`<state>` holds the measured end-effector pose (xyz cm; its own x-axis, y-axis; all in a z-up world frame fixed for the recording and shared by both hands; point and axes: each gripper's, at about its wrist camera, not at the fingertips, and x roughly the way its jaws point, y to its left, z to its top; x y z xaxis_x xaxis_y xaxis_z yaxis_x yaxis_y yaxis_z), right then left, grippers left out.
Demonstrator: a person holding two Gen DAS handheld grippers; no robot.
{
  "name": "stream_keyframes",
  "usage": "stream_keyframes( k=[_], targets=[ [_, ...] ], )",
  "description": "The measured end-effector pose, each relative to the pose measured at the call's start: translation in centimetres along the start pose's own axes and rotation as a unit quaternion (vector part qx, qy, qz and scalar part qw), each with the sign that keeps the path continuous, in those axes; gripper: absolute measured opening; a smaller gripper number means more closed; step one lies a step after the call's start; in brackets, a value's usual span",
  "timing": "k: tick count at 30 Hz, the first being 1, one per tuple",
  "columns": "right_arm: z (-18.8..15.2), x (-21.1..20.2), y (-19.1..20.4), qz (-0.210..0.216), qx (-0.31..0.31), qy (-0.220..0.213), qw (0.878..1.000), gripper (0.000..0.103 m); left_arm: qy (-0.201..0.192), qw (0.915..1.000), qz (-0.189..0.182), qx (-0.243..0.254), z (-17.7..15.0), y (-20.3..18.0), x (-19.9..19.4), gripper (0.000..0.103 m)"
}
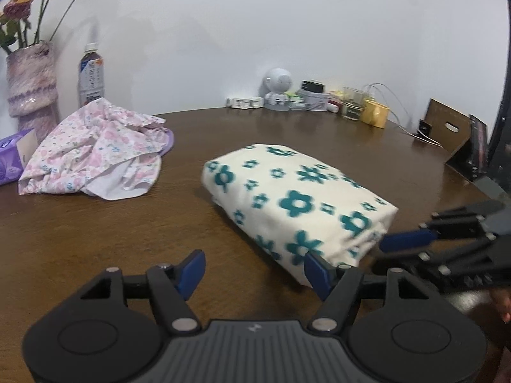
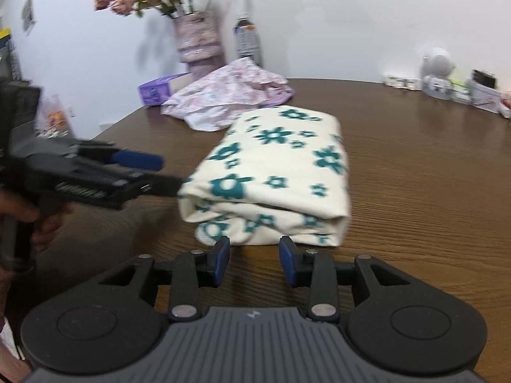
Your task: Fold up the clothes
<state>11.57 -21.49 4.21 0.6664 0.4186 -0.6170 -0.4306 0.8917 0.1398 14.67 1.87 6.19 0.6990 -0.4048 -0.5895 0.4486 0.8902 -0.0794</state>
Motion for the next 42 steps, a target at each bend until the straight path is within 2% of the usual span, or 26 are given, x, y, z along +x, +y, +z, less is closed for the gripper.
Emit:
stream_keyframes(
  k=[9, 17, 19, 20, 22, 23, 24, 25, 27, 32, 37, 39, 42],
  targets=[
    [-0.2, -0.2, -1.1, -0.056, 0.009, 0.004, 0.998, 0.035, 0.012, 0.9992, -0.033, 0.02, -0.3, -2.4, 0.5, 0.067],
    [-0.5, -0.6, -2.9, -0.095, 0.032, -0.011, 0.995, 0.037, 0.015, 0.9993, -0.029, 0.017, -0.4, -2.6, 1.9, 0.067],
    [-0.4, -0.5, -3.1, -0.095, 0.03, -0.016, 0.995, 0.037, 0.013, 0.9995, -0.027, 0.014, -0.4, -2.6, 2.2, 0.062],
    [-0.3, -0.4, -3.2, -0.094, 0.027, -0.018, 0.995, 0.037, 0.012, 0.9996, -0.026, 0.01, -0.3, -2.4, 2.3, 0.053],
    [-0.1, 0.0, -3.2, -0.088, 0.023, -0.021, 0.996, 0.037, 0.007, 0.9995, -0.029, 0.0, -0.3, -2.1, 2.4, 0.044],
    [-0.1, 0.2, -3.2, -0.083, 0.021, -0.021, 0.996, 0.037, 0.005, 0.9995, -0.031, -0.004, -0.2, -2.0, 2.3, 0.035],
    [0.0, 0.4, -3.2, -0.079, 0.02, -0.022, 0.996, 0.037, 0.002, 0.9995, -0.031, -0.007, -0.3, -1.9, 2.2, 0.029],
    [0.1, 0.7, -3.1, -0.073, 0.019, -0.021, 0.997, 0.035, 0.0, 0.9995, -0.03, -0.011, -0.3, -1.7, 2.1, 0.027],
    [0.1, 0.7, -2.6, -0.053, 0.02, -0.027, 0.998, 0.022, -0.004, 0.9994, -0.029, -0.018, -0.4, -1.2, 1.9, 0.026],
    [0.1, 0.6, -0.5, -0.022, -0.006, -0.021, 1.0, 0.019, -0.01, 0.9987, -0.01, -0.05, -0.9, 0.3, 1.2, 0.025],
    [0.3, 0.4, -0.3, -0.036, -0.002, -0.03, 0.999, 0.02, -0.02, 0.9989, -0.013, -0.04, -1.1, -0.3, 0.9, 0.023],
    [0.2, 0.5, -0.2, -0.04, -0.005, -0.03, 0.999, 0.02, -0.021, 0.9984, -0.014, -0.051, -1.3, -0.1, 1.0, 0.009],
    [0.0, 0.7, 0.5, -0.054, -0.03, -0.033, 0.998, 0.015, -0.023, 0.996, -0.021, -0.084, -1.6, 0.6, 1.2, 0.005]
  ],
)
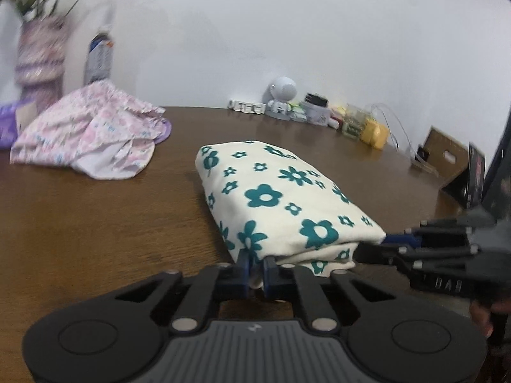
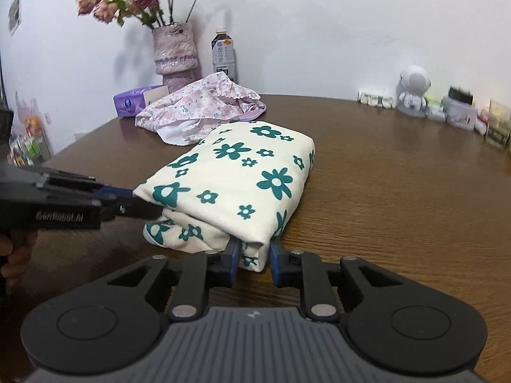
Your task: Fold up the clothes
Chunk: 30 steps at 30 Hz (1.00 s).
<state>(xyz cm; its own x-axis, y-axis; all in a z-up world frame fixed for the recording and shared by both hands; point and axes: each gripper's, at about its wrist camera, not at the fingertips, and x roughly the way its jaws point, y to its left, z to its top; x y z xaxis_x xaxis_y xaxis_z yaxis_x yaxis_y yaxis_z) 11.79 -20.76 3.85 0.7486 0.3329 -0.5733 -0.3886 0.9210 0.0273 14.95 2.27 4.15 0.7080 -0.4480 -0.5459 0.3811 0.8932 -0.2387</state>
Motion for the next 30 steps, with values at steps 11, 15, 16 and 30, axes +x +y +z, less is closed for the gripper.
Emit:
stream_keyframes(
  k=[11, 15, 16, 30],
  targets=[
    [-0.2, -0.8, -0.1, -0.007, -0.01, -0.012, 1.0, 0.022, -0.01, 0.9997, 0.02, 0.006, -0.6, -0.7, -0.5, 0.038],
    [-0.4, -0.2, -0.1, 0.003, -0.009, -0.01, 1.0, 0.013, 0.004, 0.9999, 0.014, 0.006, -0.8, -0.6, 0.4, 0.008],
    [-0.5, -0.1, 0.0, 0.003, -0.012, -0.008, 1.0, 0.013, 0.005, 0.9999, 0.014, 0.005, -0.8, -0.6, 0.4, 0.008],
    [3.1, 0.1, -6.4, 0.055, 0.164, -0.017, 0.985, 0.039, -0.013, 0.9983, -0.029, -0.048, 4.3, -0.2, 0.1, 0.068]
  ],
)
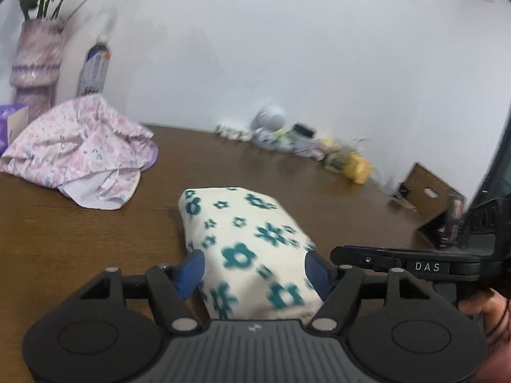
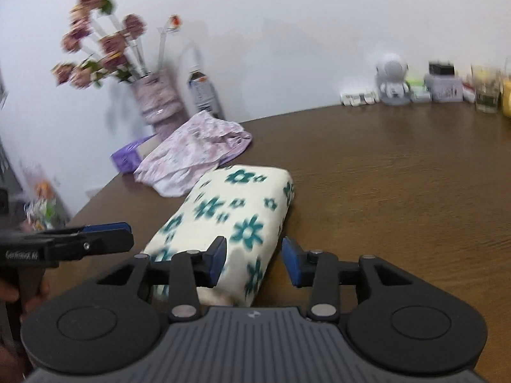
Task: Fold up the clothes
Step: 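Grasp the bundle end with the left gripper and press it flat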
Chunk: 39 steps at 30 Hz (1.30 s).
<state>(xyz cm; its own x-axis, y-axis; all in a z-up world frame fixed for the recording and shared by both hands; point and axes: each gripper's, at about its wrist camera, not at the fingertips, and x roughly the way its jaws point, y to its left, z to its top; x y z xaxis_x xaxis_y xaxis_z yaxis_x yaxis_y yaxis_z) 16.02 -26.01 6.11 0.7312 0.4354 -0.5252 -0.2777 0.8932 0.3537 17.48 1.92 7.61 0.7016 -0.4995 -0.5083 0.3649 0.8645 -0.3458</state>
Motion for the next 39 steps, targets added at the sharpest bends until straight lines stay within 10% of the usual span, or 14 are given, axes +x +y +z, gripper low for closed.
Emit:
stream_keyframes(
  k=[6, 11, 14, 18, 34, 39],
  targets=[
    [0.1, 3.6, -0.2, -0.009, 0.046, 0.013, 0.999, 0.027, 0.033, 0.9955, -0.007, -0.089, 0.2, 2.8, 3.3, 0.042],
    [0.3, 2.8, -0.5, -0.005, 0.056, 0.004, 0.998, 0.029, 0.018, 0.9933, -0.006, -0.114, 1.0, 4.3, 2.8, 0.061],
    [0.7, 4.1, -0.8, 0.007, 0.078, 0.016, 0.997, 0.03, 0.04, 0.9919, -0.016, -0.12, 0.8, 4.5, 4.3, 0.041],
    [0.7, 4.0, 0.0, -0.001, 0.045, 0.013, 0.999, 0.029, 0.038, 0.992, -0.028, -0.117, 0.6, 4.3, 3.7, 0.04],
    [-1.2, -3.3, -5.2, -0.069, 0.052, -0.036, 0.996, 0.049, 0.114, 0.9842, -0.133, 0.026, -3.8, -6.8, 3.5, 0.046],
    [-2.2, -5.3, -5.6, -0.07, 0.055, -0.035, 0.995, 0.056, 0.041, 0.9939, -0.095, 0.039, -2.0, -5.7, 0.3, 0.056]
  ],
)
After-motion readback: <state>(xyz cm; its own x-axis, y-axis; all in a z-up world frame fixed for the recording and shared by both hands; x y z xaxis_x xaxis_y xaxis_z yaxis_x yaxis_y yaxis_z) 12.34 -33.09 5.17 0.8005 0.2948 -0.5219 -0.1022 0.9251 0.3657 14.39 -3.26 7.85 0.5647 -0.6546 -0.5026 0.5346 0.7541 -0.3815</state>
